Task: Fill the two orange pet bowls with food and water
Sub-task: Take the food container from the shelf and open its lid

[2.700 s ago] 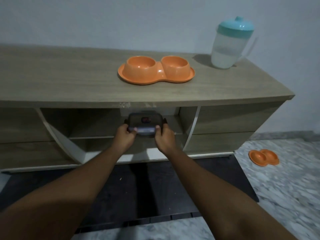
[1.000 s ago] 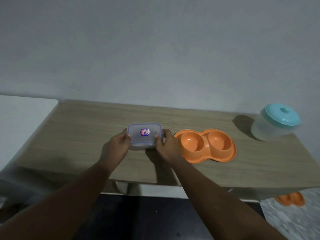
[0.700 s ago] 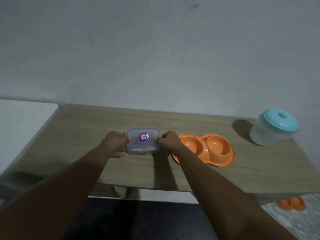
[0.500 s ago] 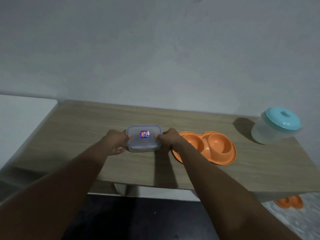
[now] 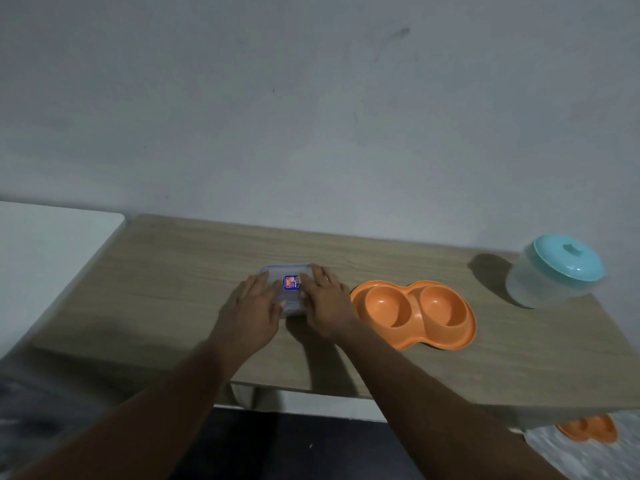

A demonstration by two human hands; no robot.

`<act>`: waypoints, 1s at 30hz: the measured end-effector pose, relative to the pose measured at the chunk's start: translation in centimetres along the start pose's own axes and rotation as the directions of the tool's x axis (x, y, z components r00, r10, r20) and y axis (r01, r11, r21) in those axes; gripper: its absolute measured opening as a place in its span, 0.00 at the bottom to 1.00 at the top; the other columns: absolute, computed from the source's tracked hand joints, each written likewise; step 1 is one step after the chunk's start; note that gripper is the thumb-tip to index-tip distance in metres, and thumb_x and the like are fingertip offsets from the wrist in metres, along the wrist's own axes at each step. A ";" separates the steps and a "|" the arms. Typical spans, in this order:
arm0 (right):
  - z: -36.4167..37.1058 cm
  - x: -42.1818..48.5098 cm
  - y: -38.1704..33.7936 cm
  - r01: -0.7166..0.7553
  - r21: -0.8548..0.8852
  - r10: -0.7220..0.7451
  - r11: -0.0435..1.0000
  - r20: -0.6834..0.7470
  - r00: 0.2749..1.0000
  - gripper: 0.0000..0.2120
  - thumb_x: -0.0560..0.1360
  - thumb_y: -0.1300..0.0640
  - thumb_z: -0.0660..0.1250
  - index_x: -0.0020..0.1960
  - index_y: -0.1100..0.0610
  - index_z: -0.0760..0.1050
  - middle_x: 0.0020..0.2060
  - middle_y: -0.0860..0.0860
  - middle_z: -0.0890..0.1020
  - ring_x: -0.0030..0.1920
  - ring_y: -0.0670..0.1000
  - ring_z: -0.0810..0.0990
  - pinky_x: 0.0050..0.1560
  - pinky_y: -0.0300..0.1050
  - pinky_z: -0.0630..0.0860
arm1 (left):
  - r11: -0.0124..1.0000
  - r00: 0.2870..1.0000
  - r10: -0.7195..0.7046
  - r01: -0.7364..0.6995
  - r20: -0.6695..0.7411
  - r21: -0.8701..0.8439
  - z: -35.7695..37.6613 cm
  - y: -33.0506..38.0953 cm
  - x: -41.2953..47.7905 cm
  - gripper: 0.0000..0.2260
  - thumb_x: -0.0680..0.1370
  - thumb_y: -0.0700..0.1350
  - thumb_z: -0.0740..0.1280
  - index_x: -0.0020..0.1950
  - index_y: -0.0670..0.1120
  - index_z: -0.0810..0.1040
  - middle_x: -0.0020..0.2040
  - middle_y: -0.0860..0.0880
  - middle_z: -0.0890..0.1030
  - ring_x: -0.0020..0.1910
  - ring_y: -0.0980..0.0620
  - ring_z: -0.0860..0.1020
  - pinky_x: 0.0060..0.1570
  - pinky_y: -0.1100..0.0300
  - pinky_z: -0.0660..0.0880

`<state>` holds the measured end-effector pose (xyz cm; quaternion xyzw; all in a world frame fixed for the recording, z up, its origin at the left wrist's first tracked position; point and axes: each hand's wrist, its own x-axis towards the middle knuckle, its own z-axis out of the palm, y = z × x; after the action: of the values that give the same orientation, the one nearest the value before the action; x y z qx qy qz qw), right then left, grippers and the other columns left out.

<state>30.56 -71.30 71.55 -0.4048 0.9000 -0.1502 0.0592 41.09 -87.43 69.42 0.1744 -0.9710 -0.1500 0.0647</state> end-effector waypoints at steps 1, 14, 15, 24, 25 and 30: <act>0.2 -0.1 0.0 0.008 -0.006 -0.008 1.000 0.018 1.000 0.25 0.80 0.52 0.56 0.75 0.53 0.60 0.78 0.56 0.55 0.77 0.60 0.51 0.71 0.63 0.60 | 1.000 1.000 0.000 0.000 0.013 -0.005 0.2 0.1 -0.2 0.31 0.77 0.62 0.48 0.74 0.51 0.71 0.77 0.45 0.67 0.76 0.43 0.65 0.72 0.45 0.68; -2.0 7.8 1.9 -0.147 0.244 0.139 0.959 0.049 0.989 0.22 0.77 0.42 0.62 0.58 0.59 0.79 0.55 0.58 0.82 0.58 0.58 0.78 0.59 0.50 0.74 | -0.259 0.476 -0.738 0.453 0.478 -0.853 -0.2 6.6 -1.9 0.17 0.74 0.50 0.76 0.54 0.40 0.79 0.51 0.39 0.82 0.47 0.45 0.78 0.46 0.47 0.79; -2.3 8.8 2.1 -0.160 0.209 0.136 0.965 0.125 0.983 0.21 0.78 0.42 0.62 0.49 0.60 0.80 0.46 0.59 0.83 0.51 0.58 0.79 0.51 0.46 0.73 | -0.378 0.475 -0.665 0.451 0.576 -0.809 -0.2 6.9 -1.9 0.13 0.74 0.50 0.75 0.51 0.43 0.78 0.49 0.43 0.81 0.49 0.46 0.78 0.46 0.48 0.79; -4.1 12.8 2.3 -0.200 0.067 0.129 0.977 0.563 0.816 0.37 0.72 0.32 0.65 0.51 0.69 0.79 0.38 0.59 0.77 0.32 0.55 0.76 0.33 0.44 0.75 | -0.422 0.534 -0.595 0.429 0.600 -0.799 -0.5 7.1 -0.9 0.12 0.76 0.48 0.74 0.54 0.44 0.77 0.45 0.48 0.81 0.48 0.51 0.81 0.36 0.57 0.76; -4.1 13.2 2.3 -0.215 0.080 0.129 0.973 0.582 0.803 0.38 0.71 0.32 0.66 0.52 0.70 0.79 0.40 0.60 0.78 0.35 0.57 0.76 0.35 0.46 0.76 | -0.429 0.531 -0.592 0.429 0.607 -0.795 -0.5 6.9 -1.0 0.13 0.76 0.47 0.74 0.57 0.44 0.77 0.47 0.47 0.81 0.46 0.52 0.80 0.34 0.58 0.76; -3.8 14.4 2.3 -0.361 0.124 0.180 0.924 0.692 0.699 0.28 0.72 0.38 0.71 0.51 0.64 0.76 0.45 0.59 0.78 0.40 0.56 0.76 0.38 0.46 0.75 | -0.458 0.531 -0.554 0.448 0.641 -0.767 0.2 6.0 -1.0 0.10 0.75 0.48 0.74 0.52 0.46 0.79 0.41 0.51 0.78 0.30 0.58 0.70 0.23 0.66 0.72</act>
<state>18.42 -79.78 74.68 -0.2825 0.8415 -0.0966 0.4502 40.11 -81.66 71.02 0.5195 -0.3118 -0.7864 0.1205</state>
